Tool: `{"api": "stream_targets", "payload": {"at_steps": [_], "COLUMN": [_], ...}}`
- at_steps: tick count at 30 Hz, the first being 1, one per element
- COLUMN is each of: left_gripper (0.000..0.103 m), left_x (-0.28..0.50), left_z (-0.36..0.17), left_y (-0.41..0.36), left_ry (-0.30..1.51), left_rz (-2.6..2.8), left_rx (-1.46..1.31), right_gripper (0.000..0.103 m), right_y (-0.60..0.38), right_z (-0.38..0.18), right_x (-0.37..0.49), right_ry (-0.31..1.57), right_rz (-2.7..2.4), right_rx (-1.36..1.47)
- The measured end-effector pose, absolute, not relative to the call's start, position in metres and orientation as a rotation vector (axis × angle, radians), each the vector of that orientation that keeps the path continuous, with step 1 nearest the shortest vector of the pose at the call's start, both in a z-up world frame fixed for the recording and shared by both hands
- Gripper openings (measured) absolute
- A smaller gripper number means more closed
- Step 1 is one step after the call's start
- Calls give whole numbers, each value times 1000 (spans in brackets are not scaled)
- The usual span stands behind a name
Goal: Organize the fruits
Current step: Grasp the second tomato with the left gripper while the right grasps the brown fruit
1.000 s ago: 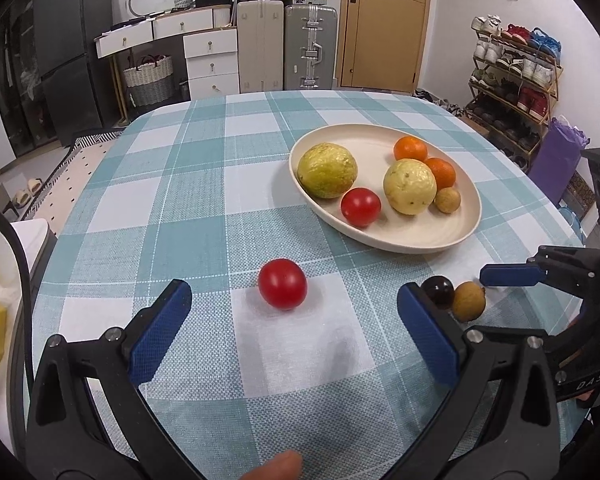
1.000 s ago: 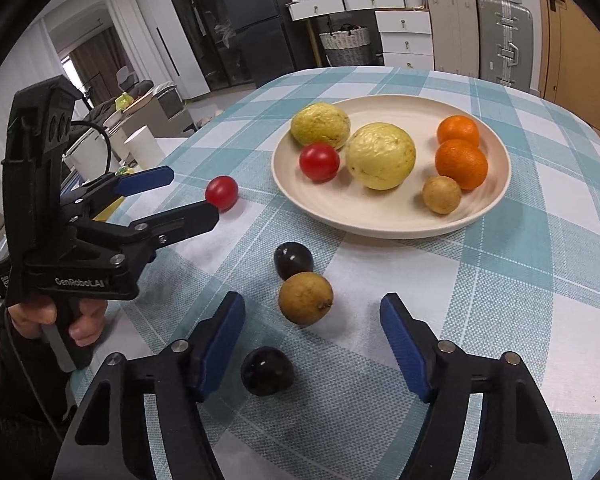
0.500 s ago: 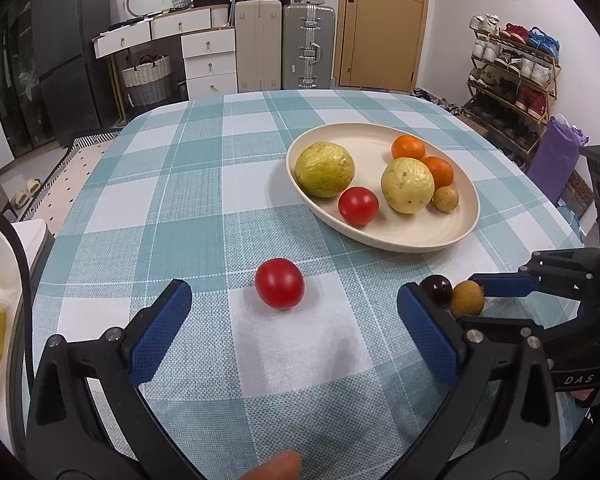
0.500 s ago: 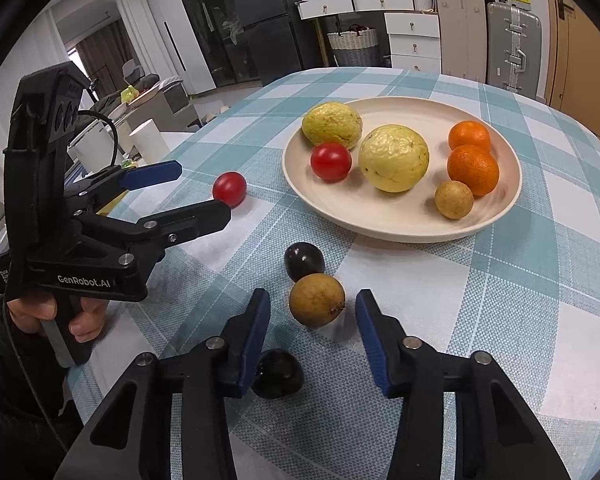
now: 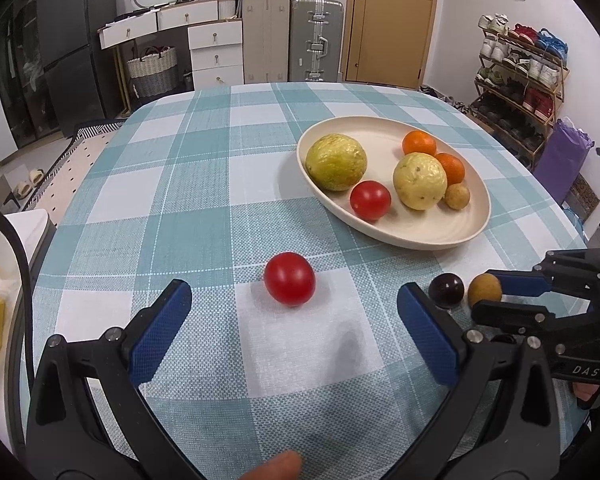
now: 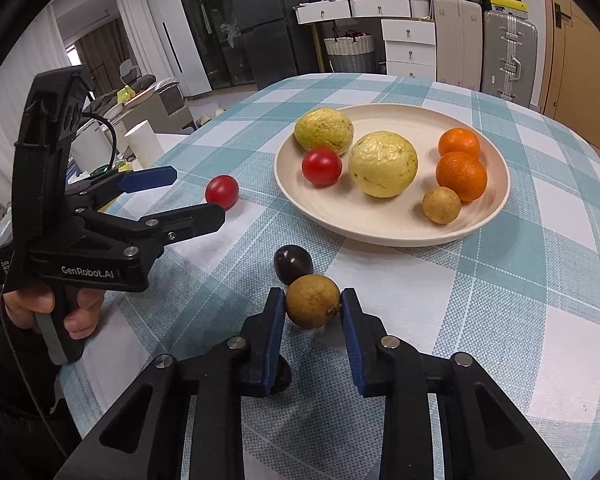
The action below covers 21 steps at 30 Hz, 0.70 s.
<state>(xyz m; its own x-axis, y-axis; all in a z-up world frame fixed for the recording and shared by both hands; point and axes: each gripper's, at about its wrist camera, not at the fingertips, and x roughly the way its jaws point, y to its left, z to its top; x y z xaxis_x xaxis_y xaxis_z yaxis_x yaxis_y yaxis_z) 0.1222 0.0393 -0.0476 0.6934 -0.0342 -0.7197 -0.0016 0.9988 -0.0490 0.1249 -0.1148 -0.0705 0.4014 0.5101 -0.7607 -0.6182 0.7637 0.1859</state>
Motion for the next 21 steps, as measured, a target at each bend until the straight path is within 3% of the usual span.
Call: {"api": "stream_targets", "payload": {"at_steps": [6, 10, 16, 21], "left_gripper": [102, 92, 59, 37], "left_x": [131, 139, 146, 148], "left_z": [-53, -57, -62, -64], "left_y": [47, 50, 51, 44], "left_ry": [831, 851, 883, 895], "left_rz": [13, 35, 7, -19], "left_rx": [-76, -84, -98, -69], "right_gripper": [29, 29, 29, 29], "right_y": [-125, -128, -136, -140], "right_z": [-68, -67, -65, -65], "right_x": [130, 132, 133, 134], "right_ry": [902, 898, 893, 893], "right_rz": [692, 687, 676, 668], "right_rx": [-105, -102, -94, -82]}}
